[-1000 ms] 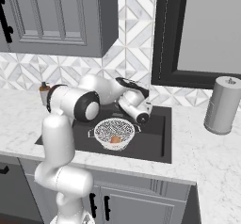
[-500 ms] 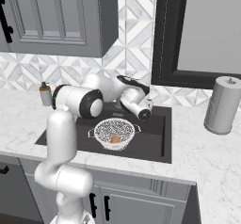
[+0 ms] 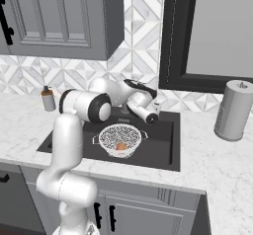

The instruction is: Put the colander in the sink, put the kiwi, peach in the colander, and turn on the sink faucet and pour water over the colander.

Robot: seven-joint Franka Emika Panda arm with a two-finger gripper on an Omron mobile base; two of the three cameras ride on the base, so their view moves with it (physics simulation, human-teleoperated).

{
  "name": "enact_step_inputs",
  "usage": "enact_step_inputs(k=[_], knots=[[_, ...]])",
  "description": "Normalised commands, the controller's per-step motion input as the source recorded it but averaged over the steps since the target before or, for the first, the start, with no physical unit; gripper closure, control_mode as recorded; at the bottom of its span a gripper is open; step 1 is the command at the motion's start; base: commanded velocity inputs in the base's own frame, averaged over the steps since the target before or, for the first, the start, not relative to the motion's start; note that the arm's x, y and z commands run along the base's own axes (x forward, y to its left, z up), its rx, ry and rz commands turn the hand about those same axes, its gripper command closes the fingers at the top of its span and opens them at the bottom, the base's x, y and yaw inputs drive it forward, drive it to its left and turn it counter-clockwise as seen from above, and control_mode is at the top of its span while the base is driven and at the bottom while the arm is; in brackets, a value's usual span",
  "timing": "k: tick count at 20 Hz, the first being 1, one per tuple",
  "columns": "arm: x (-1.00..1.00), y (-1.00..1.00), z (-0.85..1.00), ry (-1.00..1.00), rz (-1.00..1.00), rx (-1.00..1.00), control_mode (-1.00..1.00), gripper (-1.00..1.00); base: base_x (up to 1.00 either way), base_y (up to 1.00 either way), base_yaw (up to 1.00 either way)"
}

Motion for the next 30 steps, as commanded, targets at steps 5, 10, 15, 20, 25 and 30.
enact_step_inputs(k=[5, 10, 15, 20, 25, 30], knots=[[0.21, 0.11, -0.08, 0.0, 0.0, 0.0, -1.0, -1.0, 0.0, 0.0, 0.0], [0.2, 0.12, -0.08, 0.0, 0.0, 0.0, -1.0, -1.0, 0.0, 0.0, 0.0], [0.18, 0.09, -0.01, 0.0, 0.0, 0.0, -1.0, -1.0, 0.0, 0.0, 0.0], [0.18, 0.07, 0.0, 0.0, 0.0, 0.0, -1.0, -1.0, 0.0, 0.0, 0.0], [0.12, 0.1, 0.0, 0.0, 0.0, 0.0, -1.0, -1.0, 0.0, 0.0, 0.0], [0.09, 0.04, 0.0, 0.0, 0.0, 0.0, -1.0, -1.0, 0.0, 0.0, 0.0]])
